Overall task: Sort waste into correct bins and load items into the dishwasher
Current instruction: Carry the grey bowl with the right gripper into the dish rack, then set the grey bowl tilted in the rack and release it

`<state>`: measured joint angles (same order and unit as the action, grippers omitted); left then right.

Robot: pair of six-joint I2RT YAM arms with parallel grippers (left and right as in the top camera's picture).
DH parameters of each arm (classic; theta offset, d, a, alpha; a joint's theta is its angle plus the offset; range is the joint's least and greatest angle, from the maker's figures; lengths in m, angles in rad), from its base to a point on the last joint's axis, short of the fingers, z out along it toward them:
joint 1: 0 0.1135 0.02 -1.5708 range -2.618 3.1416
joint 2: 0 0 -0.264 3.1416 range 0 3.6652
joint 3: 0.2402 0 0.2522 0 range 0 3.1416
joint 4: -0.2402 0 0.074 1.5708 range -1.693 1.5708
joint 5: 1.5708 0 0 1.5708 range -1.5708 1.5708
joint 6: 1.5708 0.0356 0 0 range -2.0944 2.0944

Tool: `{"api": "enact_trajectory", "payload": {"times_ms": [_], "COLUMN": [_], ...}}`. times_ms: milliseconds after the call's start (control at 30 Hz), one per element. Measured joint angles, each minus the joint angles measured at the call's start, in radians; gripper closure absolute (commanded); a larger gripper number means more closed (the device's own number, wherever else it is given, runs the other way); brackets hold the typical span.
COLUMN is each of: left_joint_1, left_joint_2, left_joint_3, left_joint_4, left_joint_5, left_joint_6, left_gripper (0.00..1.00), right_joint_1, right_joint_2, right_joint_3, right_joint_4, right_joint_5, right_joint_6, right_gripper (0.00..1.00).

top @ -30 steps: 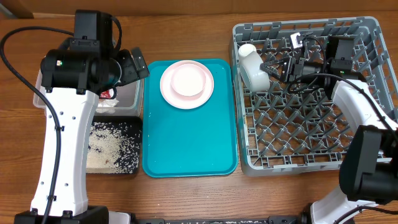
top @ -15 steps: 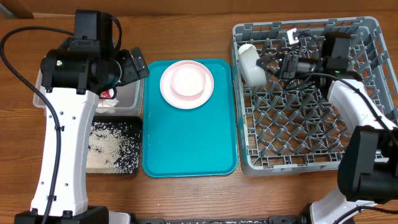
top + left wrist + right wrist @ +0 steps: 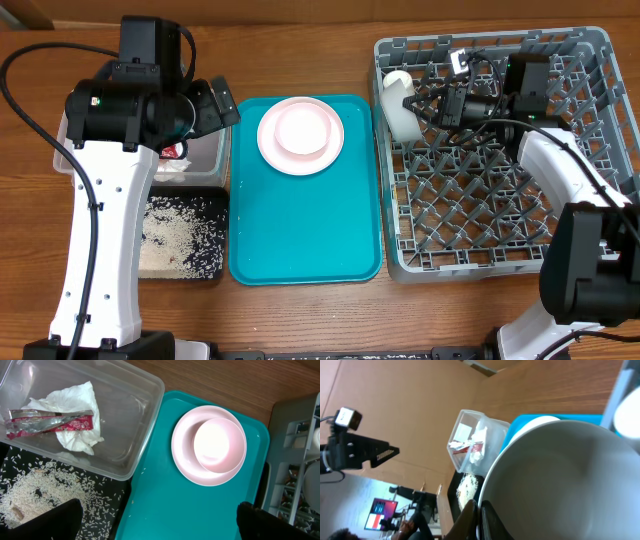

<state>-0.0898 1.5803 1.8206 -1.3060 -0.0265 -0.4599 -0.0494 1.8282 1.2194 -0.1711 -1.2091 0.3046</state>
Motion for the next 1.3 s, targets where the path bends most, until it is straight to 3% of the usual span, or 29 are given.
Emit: {"api": "enact_trajectory", "payload": {"times_ms": [400,667,833,1000,1300], "left_joint_1": [0.000,0.000,0.000,0.000,0.000], "left_joint_2": [0.000,0.000,0.000,0.000,0.000], "left_joint_3": [0.000,0.000,0.000,0.000,0.000], "left_joint_4": [0.000,0.000,0.000,0.000,0.000], "left_joint_5": [0.000,0.000,0.000,0.000,0.000], "left_joint_6": [0.000,0.000,0.000,0.000,0.000], "left_gripper": [0.00,0.00,0.00,0.00,0.00], "right_joint_1": [-0.054,-0.075,-0.075,-0.075,-0.075], "right_joint_2": [0.000,0.000,0.000,0.000,0.000], "right_joint_3": [-0.017,-0.026,-0.026,-0.052,-0.156], "right_joint_4": [0.107,0.410,0.387,0.345,0.440], "right_joint_5": [0.011,-0.032,-0.040,-0.031,-0.008], "right_joint_6": [0.198,0.596,0.745,0.792,0.809], "right_gripper": [0.96,0.96,0.96,0.96,0.96]}}
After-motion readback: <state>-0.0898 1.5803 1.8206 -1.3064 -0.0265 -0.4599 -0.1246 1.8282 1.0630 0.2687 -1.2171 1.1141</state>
